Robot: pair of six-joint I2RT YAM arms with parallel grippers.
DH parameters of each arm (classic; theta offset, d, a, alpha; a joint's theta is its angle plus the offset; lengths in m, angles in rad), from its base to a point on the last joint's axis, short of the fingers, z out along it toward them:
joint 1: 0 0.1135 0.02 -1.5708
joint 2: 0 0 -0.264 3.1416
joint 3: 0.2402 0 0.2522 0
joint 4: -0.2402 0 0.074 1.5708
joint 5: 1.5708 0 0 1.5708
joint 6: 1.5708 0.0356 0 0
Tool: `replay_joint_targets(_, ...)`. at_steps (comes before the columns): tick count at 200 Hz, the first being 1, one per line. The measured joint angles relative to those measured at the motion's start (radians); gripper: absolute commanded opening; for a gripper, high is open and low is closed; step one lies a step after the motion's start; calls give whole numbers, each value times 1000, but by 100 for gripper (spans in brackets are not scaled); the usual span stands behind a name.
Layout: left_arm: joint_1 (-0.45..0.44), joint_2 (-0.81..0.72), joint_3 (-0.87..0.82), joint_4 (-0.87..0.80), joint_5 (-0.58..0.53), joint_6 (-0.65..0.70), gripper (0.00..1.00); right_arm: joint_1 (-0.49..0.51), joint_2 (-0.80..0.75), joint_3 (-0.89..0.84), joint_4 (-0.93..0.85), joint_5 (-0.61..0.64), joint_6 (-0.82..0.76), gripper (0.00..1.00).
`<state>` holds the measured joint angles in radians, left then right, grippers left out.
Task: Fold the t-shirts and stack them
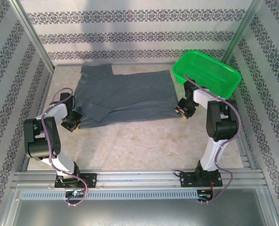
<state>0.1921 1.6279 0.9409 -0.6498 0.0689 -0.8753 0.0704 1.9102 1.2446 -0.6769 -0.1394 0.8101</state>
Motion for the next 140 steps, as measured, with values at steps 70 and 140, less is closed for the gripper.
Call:
replay_joint_targets(70,0,-22,54,-59,-45,26,0,22,13,36,-59,18,7,0)
replay_joint_targets(140,0,-140,48,-195,-103,30,0,61,-164,-66,-170,50,6,0)
